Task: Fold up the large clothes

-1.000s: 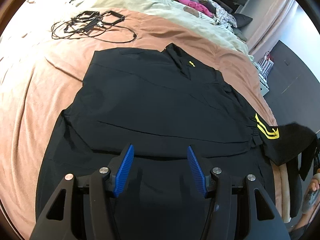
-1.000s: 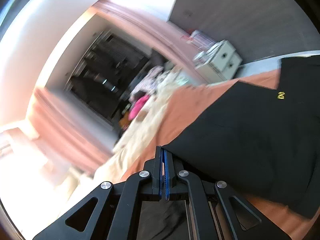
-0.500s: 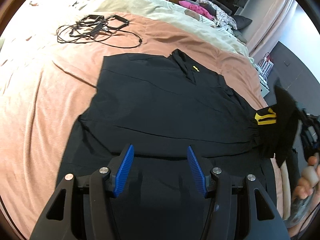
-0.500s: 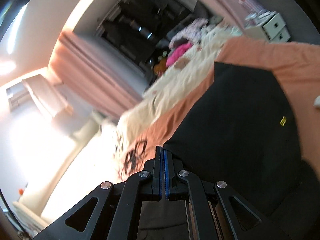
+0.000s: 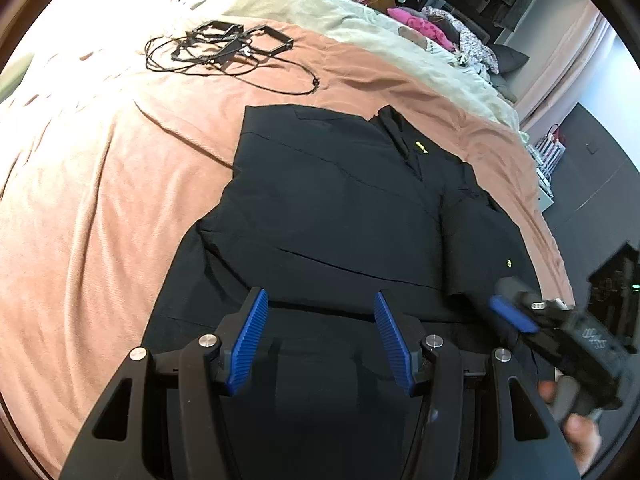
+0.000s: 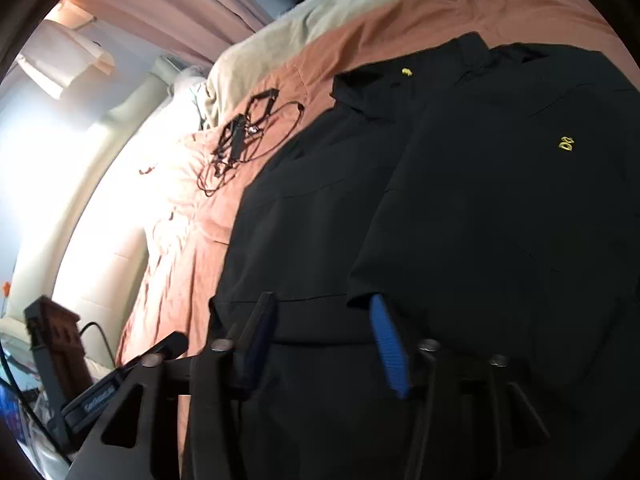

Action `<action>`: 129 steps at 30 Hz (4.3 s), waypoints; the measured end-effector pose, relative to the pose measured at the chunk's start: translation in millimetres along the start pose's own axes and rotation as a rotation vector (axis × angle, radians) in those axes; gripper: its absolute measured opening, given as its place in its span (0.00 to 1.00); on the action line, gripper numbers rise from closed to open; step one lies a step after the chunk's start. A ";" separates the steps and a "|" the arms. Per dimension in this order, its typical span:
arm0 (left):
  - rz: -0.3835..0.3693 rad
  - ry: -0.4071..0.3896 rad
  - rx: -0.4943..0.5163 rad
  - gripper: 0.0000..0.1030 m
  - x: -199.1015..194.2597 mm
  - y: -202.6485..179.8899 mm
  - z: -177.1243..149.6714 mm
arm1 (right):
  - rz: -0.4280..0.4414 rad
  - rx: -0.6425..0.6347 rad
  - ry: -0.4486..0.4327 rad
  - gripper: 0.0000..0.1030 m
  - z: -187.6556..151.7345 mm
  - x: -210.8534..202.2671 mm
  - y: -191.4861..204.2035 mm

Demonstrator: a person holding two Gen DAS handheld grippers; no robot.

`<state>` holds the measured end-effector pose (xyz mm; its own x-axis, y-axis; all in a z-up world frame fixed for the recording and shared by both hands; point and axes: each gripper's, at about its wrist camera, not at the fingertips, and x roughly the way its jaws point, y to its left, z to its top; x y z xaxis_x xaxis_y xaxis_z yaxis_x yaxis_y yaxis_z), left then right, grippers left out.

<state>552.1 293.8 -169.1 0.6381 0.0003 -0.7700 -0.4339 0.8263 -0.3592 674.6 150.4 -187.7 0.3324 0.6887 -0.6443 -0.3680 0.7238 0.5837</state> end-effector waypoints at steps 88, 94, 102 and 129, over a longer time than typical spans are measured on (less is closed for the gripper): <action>0.148 0.126 0.157 0.61 100.0 7.6 74.8 | -0.138 0.603 -0.290 0.21 -23.8 -117.0 -218.3; 0.164 0.152 0.148 0.39 113.7 6.7 67.1 | -0.124 0.594 -0.336 0.06 -24.2 -122.2 -229.1; 0.139 0.144 0.137 0.17 77.8 8.0 46.0 | -0.168 0.594 -0.401 0.05 -22.1 -130.8 -229.0; 0.048 0.023 0.087 0.61 -69.0 22.9 5.1 | -0.278 0.388 -0.360 0.70 -92.1 -196.0 -159.7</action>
<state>501.3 315.6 -121.4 0.6023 0.0289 -0.7977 -0.4062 0.8714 -0.2751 588.2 -104.2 -200.1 0.6689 0.3939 -0.6304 0.0967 0.7948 0.5991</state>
